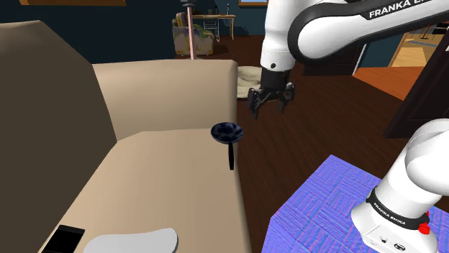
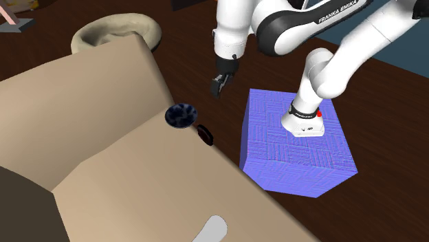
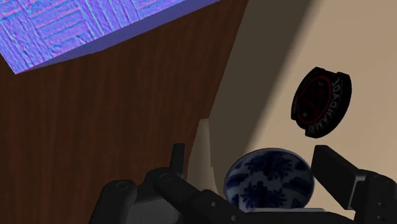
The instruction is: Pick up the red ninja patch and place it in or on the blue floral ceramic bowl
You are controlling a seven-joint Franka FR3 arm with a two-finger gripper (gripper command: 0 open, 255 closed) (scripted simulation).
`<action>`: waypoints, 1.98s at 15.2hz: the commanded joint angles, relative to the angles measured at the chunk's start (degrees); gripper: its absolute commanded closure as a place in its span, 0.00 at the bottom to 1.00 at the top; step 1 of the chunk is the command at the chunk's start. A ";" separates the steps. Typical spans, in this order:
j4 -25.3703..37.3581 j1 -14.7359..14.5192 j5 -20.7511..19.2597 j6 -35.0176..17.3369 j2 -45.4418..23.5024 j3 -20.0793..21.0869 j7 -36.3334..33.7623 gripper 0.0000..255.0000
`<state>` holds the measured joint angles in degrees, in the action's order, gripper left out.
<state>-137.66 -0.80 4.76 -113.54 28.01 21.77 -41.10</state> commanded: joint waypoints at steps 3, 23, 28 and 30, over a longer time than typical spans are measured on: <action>2.21 1.11 -0.08 -4.57 -7.42 4.88 -9.48 0.00; 8.44 2.83 -9.58 -16.20 -28.53 12.02 -30.66 0.00; 8.44 2.83 -9.57 -16.19 -28.52 12.02 -30.66 1.00; 8.44 2.83 -9.57 -16.19 -28.52 12.02 -30.66 1.00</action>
<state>-129.21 2.03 -4.81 -129.73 -0.51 33.80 -71.76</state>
